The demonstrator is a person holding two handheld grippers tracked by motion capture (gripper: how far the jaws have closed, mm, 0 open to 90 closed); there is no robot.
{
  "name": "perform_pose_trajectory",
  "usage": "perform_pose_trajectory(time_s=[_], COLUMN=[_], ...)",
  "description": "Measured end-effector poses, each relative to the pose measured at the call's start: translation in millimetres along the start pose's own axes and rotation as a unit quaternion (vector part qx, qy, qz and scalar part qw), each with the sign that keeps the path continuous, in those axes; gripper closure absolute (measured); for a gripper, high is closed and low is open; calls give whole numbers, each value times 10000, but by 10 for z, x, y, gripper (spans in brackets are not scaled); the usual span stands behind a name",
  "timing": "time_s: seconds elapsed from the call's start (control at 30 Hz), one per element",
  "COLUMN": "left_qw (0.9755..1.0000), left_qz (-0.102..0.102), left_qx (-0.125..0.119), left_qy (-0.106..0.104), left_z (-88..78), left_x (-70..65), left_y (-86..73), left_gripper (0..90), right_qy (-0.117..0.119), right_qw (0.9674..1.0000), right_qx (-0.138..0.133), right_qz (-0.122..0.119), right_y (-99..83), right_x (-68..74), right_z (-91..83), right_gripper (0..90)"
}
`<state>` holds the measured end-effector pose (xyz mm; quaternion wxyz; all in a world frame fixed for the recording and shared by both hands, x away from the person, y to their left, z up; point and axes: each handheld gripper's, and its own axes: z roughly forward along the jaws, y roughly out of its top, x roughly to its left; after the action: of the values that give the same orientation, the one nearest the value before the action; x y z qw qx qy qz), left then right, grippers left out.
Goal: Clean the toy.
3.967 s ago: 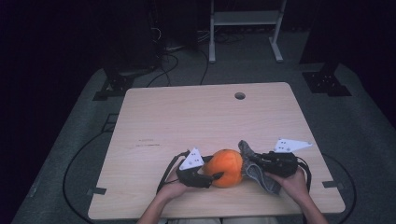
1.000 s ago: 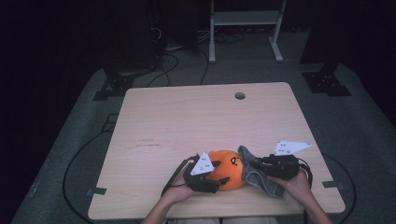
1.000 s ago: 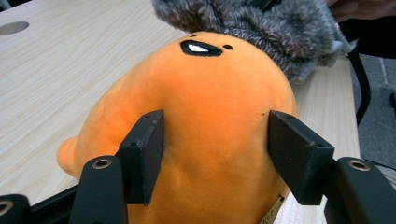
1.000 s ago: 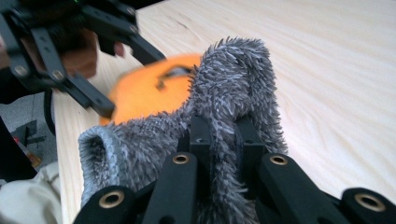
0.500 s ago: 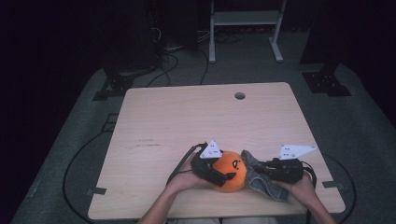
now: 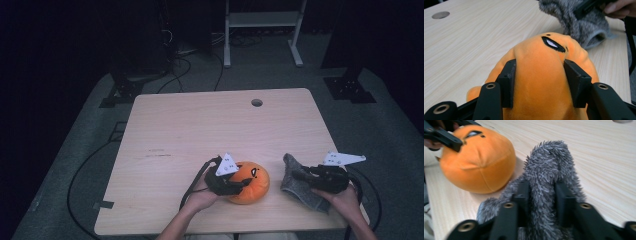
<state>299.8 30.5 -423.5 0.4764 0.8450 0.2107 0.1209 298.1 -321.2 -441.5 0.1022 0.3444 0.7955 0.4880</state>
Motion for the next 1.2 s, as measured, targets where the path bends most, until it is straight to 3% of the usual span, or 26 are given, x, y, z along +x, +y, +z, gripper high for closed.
perform_pose_trajectory(time_s=[0.13,0.27,0.53,0.67,0.9,1.0,1.2], left_qw=[9999,9997,9967,9959,9963,9967,9967], left_qz=[-6,-32,-38,-80,-140,-162,-394], left_qx=[-54,-33,-25,-18,161,317,89], left_qy=[108,251,809,905,834,728,708], left_z=[-16,-26,-68,-47,52,104,-20], left_x=[43,128,449,576,688,685,697], left_y=[35,72,216,287,287,248,251], left_gripper=[495,494,486,473,438,348,217], right_qy=[-45,-97,-87,-69,-31,-18,-31], right_qw=[9997,9989,9982,9982,9983,9984,9985], right_qx=[-190,-406,-514,-524,-514,-476,-460], right_qz=[131,220,309,300,278,296,301], right_y=[-25,-16,-7,7,24,15,14], right_x=[-43,-73,-78,-77,-65,-70,-60], right_z=[11,-7,-5,18,25,31,47], right_gripper=[514,455,417,410,397,391,386])
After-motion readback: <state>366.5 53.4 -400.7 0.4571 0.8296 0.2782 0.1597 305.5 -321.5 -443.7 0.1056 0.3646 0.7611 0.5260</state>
